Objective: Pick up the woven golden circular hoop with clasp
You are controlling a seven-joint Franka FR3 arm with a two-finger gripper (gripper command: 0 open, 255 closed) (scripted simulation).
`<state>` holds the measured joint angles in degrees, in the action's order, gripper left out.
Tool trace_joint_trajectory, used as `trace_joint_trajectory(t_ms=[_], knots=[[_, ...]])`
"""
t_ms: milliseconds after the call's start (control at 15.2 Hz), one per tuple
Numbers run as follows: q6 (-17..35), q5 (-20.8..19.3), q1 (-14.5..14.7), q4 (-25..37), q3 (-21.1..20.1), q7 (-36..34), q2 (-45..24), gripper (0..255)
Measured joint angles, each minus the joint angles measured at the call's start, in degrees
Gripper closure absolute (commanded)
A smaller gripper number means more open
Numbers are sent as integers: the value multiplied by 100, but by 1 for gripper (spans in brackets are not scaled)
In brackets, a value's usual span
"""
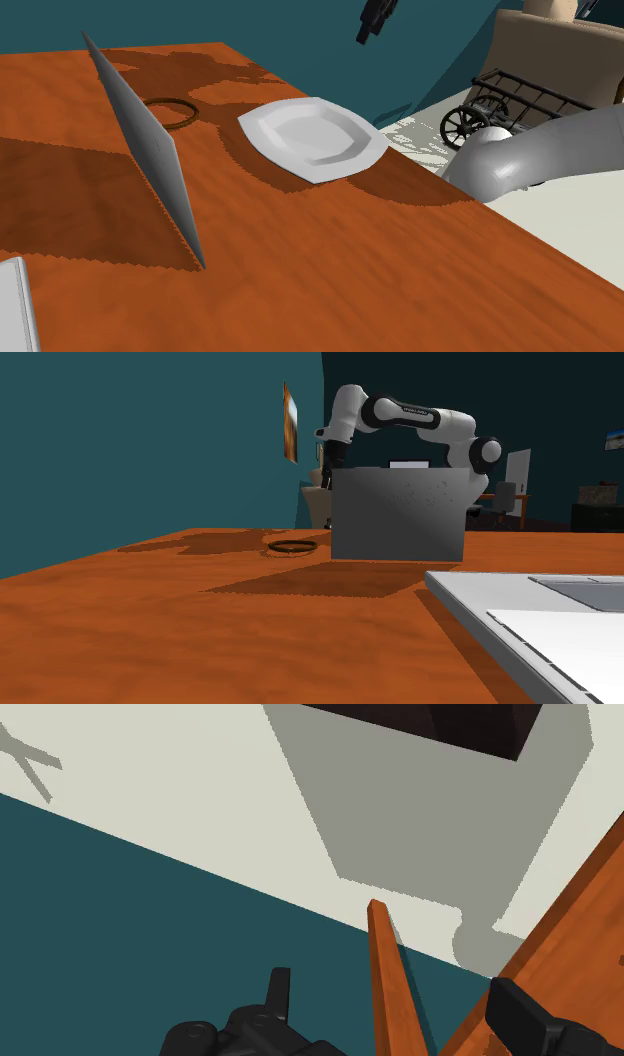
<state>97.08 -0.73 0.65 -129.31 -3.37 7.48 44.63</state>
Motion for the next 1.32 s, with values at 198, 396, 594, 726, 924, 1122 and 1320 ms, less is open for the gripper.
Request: trace_joint_trajectory(t_ms=[198, 396, 594, 726, 924, 1122, 1320], knots=[[25, 82, 28, 58, -140, -174, -97, 0], [125, 283, 101, 107, -498, -618, -281, 0], [215, 459, 158, 206, -830, -1045, -487, 0], [382, 579, 199, 190, -1088, -1362, -647, 0], [449, 697, 221, 491, -1454, -1824, -1017, 0], [590, 775, 235, 758, -1855, -2323, -1419, 0], [673, 781, 222, 1091, -2204, -2781, -1833, 0]])
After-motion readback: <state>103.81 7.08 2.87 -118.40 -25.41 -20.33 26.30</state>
